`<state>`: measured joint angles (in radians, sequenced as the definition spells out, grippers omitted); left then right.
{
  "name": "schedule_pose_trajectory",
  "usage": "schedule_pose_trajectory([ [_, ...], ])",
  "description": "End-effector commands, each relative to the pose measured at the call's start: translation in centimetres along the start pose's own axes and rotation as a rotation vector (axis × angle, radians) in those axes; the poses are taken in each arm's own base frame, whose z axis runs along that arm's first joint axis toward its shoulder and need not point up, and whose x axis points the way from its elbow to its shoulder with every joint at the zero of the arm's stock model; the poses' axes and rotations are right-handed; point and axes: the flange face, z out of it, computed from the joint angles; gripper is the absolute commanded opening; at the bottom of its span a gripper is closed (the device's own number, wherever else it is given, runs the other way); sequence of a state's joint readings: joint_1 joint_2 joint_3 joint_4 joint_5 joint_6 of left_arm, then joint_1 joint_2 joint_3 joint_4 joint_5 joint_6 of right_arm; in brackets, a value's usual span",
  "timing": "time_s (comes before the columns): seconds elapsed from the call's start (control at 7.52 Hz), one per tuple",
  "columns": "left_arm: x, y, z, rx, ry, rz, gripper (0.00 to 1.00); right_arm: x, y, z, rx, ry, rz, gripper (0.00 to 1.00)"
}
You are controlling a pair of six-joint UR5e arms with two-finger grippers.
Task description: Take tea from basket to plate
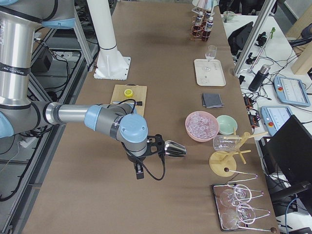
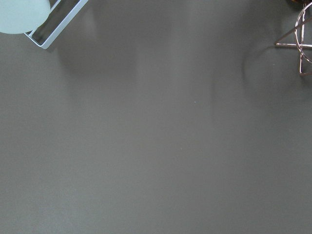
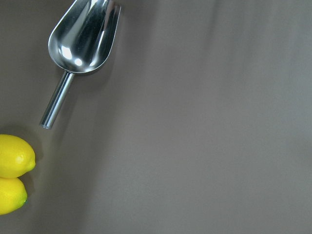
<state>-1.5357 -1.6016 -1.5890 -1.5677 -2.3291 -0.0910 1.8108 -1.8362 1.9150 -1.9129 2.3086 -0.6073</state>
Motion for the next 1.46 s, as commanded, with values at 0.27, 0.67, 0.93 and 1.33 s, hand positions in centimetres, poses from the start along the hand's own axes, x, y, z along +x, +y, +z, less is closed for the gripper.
schedule_pose_trajectory([
  [0.27,-0.02,-0.03,0.03,0.01,0.0,0.007,0.98,0.13,0.23,0.13,-0.002,-0.001,0.005,1.0],
  [0.67,-0.07,-0.03,0.2,0.007,0.0,0.006,0.99,0.51,0.77,-0.48,0.012,0.002,0.025,1.0],
  [0.93,-0.18,-0.01,0.2,0.007,0.0,0.004,0.98,0.76,1.05,-0.43,0.008,0.008,0.031,1.0],
  [1.33,-0.42,0.08,0.46,0.002,0.001,0.0,0.99,0.82,1.0,-0.58,0.012,0.012,0.029,1.0],
])
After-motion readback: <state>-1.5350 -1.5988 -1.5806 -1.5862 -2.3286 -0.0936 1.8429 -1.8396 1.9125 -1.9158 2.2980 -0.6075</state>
